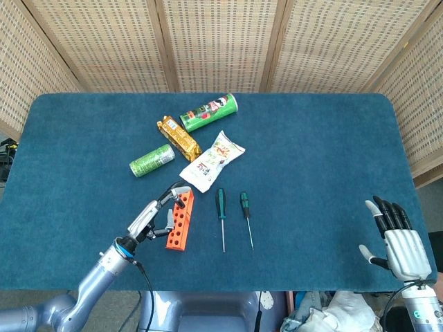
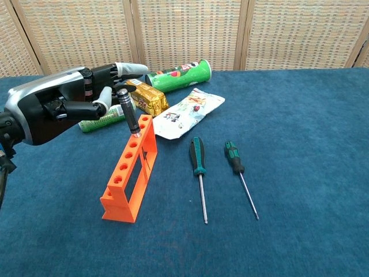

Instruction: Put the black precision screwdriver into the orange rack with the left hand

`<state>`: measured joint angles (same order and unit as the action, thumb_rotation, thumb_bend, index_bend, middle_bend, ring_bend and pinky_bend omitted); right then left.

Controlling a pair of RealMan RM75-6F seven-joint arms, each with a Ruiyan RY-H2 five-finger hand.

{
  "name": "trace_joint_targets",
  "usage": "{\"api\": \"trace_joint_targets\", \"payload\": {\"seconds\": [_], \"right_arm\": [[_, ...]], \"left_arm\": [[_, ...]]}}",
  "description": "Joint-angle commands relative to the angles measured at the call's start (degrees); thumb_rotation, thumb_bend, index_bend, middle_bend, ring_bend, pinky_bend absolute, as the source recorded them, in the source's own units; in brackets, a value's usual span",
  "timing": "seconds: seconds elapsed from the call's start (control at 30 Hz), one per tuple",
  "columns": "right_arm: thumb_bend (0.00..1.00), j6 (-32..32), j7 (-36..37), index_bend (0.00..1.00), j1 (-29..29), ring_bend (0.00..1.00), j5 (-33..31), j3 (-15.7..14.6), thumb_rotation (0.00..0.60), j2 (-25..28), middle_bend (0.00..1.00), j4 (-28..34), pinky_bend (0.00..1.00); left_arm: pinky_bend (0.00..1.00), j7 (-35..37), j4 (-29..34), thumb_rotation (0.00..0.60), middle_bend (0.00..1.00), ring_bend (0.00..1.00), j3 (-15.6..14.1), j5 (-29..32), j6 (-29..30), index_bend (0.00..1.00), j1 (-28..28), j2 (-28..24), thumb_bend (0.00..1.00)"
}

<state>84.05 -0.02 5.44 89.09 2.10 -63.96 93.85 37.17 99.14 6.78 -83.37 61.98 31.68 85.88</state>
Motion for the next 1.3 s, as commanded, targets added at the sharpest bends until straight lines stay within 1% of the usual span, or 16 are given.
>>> {"api": "trace_joint_targets", "payload": {"seconds": [0.03, 0.83, 0.97, 1.07, 1.1, 1.2, 1.23, 1.3], "right_arm": [[0.23, 0.02, -0.01, 0.0, 0.0, 0.0, 0.0, 0.01, 0.6, 0.01, 0.0, 0.02, 0.0], [0.23, 0.13, 0.12, 0.0, -0.05, 0.0, 0.1, -0.03, 0.6, 0.09, 0.0, 0.08, 0.0], [0.23, 0.15, 0.22, 0.0, -0.05, 0.0, 0.09, -0.02, 0.6, 0.07, 0.0, -0.03, 0.0], [0.23, 0.12, 0.16, 0.0, -0.02, 0.0, 0.17, -0.04, 0.6, 0.05, 0.0, -0.06, 0.0], [0.23, 0.14, 0.17, 0.0, -0.02, 0.0, 0.18, -0.03, 0.6, 0.05, 0.0, -0.08, 0.0], [0.23, 0.24, 0.23, 0.0, -0.07, 0.0, 0.11, 0.03, 0.6, 0.06, 0.0, -0.12, 0.0], [0.23, 0.3, 0.28, 0.0, -0.09, 0.0, 0.11, 0.03, 0.6, 0.08, 0.0, -0.15, 0.0], [0.23, 0.4, 0.31, 0.0, -0.12, 0.0, 0.16, 0.05, 0.6, 0.09, 0.0, -0.17, 0.0]], "left_arm": [[0.0, -0.31, 0.08, 0.6, 0.0, 0.0, 0.0, -0.01, -0.03, 0.13, 0.11, 0.26, 0.81], [0.0, -1.66, 0.8, 0.6, 0.0, 0.0, -0.26, -0.13, 0.09, 0.13, 0.44, 1.16, 0.81], [0.0, -1.18, 1.64, 0.6, 0.0, 0.0, 0.04, -1.23, 1.57, 0.13, 0.1, 0.43, 0.82], [0.0, -0.99, 2.94, 0.6, 0.0, 0.0, 0.57, -2.65, 3.51, 0.13, -0.35, -1.16, 0.81], [0.0, -1.06, 3.15, 0.6, 0.0, 0.0, 0.59, -2.88, 3.84, 0.13, -0.46, -1.48, 0.79], [0.0, -2.45, 4.2, 0.6, 0.0, 0.0, 0.87, -4.12, 6.09, 0.13, -1.22, -3.4, 0.62], [0.0, -3.49, 4.45, 0.6, 0.0, 0.0, 0.91, -4.4, 6.88, 0.13, -1.57, -4.06, 0.56], [0.0, -6.33, 4.72, 0.6, 0.0, 0.0, 0.83, -4.8, 8.19, 0.14, -2.25, -5.34, 0.48]]}}
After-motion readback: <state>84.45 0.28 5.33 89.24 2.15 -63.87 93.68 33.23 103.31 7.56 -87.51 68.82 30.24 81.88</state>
